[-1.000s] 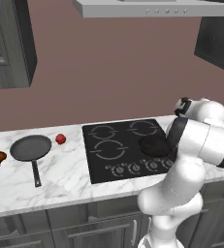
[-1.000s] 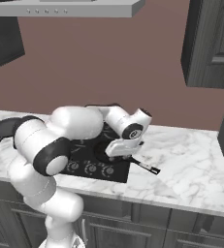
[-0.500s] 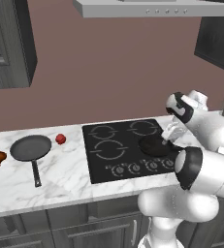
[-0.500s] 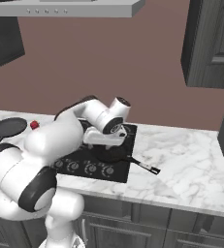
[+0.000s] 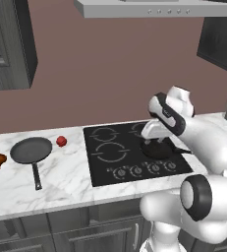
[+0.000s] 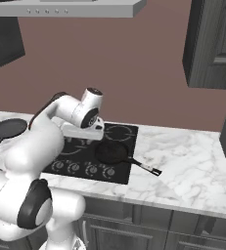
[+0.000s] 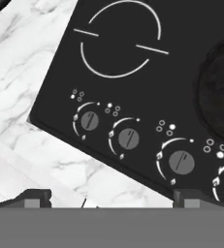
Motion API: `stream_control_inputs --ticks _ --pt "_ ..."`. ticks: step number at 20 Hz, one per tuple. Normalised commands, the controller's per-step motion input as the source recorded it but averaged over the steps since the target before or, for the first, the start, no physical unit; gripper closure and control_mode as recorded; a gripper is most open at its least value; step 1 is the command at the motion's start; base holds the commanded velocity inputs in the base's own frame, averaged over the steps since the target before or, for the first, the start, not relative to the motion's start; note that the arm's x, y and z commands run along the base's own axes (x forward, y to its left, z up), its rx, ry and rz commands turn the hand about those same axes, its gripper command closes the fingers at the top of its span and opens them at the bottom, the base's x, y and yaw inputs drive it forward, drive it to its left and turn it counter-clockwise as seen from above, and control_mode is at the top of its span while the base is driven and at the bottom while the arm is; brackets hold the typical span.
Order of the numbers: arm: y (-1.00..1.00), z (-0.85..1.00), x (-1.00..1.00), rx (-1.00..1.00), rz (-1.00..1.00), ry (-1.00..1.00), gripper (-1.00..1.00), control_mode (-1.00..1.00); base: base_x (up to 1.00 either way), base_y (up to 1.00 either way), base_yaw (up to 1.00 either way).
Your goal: Place both pans onto different burners. Then place the bell pepper and the chicken drumstick on different pans.
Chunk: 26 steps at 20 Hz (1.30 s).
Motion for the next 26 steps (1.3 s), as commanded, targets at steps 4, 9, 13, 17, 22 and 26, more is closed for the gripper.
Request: stream_control_inputs --ticks 4,9,13,17,22,26 --pt "0.77 0.15 -0.05 -0.1 -0.05 0.09 -1.0 -1.0 0.0 0.0 0.0" --pt "0.76 0.11 0.0 -0.09 -0.03 0.1 -1.0 -1.0 0.0 0.0 0.0" --pt "0.74 0.08 0.0 -0.08 -0.01 0.1 -1.0 -1.0 0.0 0.0 0.0" --pt "0.7 0.02 0.0 -0.05 0.0 0.1 -1.0 -1.0 0.0 0.0 0.0" --pt "0.6 0.0 0.0 -0.01 0.0 0.11 -1.0 -1.0 0.0 0.0 0.0" --pt "0.53 0.0 -0.08 0.0 0.0 0.06 -1.0 -1.0 0.0 0.0 0.0"
